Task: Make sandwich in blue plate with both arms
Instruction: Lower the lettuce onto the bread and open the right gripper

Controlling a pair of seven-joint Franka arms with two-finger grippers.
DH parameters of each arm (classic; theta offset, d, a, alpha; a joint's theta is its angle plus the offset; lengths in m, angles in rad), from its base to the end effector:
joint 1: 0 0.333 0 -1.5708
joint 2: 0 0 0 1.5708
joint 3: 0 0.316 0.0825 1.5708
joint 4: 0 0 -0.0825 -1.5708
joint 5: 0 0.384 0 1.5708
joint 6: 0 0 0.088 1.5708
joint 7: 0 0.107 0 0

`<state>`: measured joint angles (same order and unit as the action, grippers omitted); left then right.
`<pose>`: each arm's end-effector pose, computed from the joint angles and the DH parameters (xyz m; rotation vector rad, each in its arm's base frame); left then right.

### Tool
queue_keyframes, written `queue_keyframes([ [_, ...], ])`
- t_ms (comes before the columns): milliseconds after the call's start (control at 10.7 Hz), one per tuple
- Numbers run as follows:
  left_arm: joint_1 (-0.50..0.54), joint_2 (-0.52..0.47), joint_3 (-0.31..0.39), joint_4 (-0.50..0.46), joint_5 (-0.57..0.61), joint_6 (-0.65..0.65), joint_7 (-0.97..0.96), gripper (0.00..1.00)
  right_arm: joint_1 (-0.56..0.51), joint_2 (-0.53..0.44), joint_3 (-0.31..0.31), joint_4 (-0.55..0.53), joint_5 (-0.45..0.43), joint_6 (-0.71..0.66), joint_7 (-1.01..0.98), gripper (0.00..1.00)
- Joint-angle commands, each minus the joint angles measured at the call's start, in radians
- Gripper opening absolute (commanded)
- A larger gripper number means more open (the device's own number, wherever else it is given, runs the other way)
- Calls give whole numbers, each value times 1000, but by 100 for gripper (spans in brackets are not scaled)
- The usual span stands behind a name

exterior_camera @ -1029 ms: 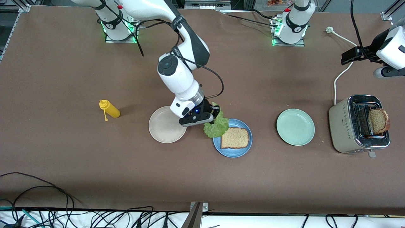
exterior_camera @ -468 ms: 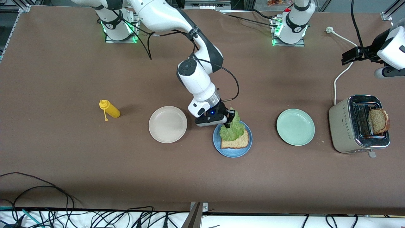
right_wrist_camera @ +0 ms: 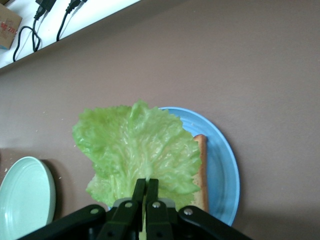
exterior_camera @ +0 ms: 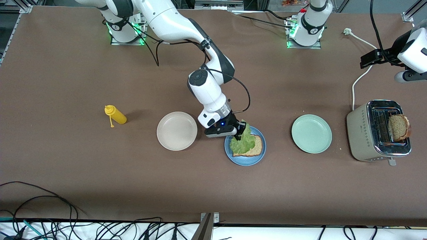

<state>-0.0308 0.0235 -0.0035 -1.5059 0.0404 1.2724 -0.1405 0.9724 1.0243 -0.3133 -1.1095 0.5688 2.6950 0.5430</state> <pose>0.5279 -0.0129 0.6195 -3.0502 -0.1726 0.3879 0.5885 0.5607 0.2688 -2.6022 0.1231 -0.5331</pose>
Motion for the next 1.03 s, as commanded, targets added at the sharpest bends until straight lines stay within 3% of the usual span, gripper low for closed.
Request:
queue_keyframes([
  [0, 0, 16, -4, 36, 32, -24, -7, 100, -9, 62, -1, 53, 16, 46, 14, 0],
  [935, 2, 16, -3, 36, 30, -24, -7, 100, -15, 76, -1, 53, 17, 68, 17, 0],
])
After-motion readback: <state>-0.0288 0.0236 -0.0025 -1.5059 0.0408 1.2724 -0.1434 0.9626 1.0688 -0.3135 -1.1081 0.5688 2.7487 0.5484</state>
